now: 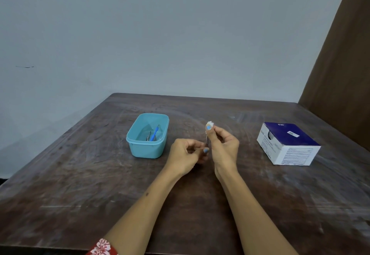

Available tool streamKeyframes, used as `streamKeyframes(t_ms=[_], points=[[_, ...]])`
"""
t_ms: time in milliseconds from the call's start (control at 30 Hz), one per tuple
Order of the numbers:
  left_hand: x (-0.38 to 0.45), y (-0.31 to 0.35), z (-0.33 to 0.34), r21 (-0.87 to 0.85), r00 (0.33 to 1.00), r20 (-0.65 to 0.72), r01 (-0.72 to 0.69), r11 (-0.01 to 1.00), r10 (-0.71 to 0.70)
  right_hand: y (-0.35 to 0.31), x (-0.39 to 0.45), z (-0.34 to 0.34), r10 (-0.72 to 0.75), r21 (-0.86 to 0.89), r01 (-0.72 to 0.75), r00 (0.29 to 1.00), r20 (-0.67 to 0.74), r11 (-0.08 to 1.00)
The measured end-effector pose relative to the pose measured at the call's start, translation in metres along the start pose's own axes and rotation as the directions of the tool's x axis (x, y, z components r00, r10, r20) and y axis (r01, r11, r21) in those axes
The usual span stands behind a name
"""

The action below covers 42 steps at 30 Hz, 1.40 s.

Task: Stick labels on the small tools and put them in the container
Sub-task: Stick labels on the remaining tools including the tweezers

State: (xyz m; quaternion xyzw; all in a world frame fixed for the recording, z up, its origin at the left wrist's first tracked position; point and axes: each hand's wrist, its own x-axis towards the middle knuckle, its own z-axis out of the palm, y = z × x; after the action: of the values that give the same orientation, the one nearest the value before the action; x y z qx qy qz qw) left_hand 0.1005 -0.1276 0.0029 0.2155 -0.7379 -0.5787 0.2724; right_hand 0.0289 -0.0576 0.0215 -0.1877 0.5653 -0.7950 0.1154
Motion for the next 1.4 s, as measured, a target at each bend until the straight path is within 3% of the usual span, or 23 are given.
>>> streamKeyframes(t_ms=[200,433,667,733,833,967,1300,1400], points=[[0.003,-0.001,-0.004,-0.032,0.989,-0.132,-0.073,0.997,0.068,0.007,-0.004,0.0,0.056,-0.077,-0.043,0.984,0.171,0.996],[0.002,-0.002,-0.002,0.013,0.998,-0.056,-0.036,0.999,0.037,0.005,0.001,-0.003,0.013,-0.032,-0.011,0.997,0.079,0.999],[0.005,-0.006,-0.005,0.094,0.995,-0.075,-0.059,0.994,0.066,0.012,0.006,-0.003,-0.044,-0.054,0.044,0.999,0.014,0.998],[0.006,-0.003,-0.006,0.126,0.981,-0.164,-0.085,0.988,0.105,0.015,0.007,-0.004,-0.128,-0.145,0.126,0.992,0.0,0.981],[0.005,0.003,-0.007,-0.007,0.919,-0.354,-0.189,0.982,0.175,0.019,0.005,-0.002,-0.295,-0.336,0.31,0.951,0.097,0.889],[0.003,0.008,-0.008,-0.026,0.885,-0.411,-0.25,0.968,0.218,0.023,0.002,-0.001,-0.441,-0.462,0.514,0.858,0.263,0.723],[0.003,0.007,-0.011,-0.011,0.836,-0.5,-0.266,0.964,0.225,0.027,0.003,-0.005,-0.348,-0.678,0.539,0.842,0.412,0.5],[0.001,0.01,-0.009,-0.01,0.845,-0.486,-0.262,0.965,0.224,0.024,0.001,-0.003,-0.408,-0.686,0.565,0.82,0.402,0.459]])
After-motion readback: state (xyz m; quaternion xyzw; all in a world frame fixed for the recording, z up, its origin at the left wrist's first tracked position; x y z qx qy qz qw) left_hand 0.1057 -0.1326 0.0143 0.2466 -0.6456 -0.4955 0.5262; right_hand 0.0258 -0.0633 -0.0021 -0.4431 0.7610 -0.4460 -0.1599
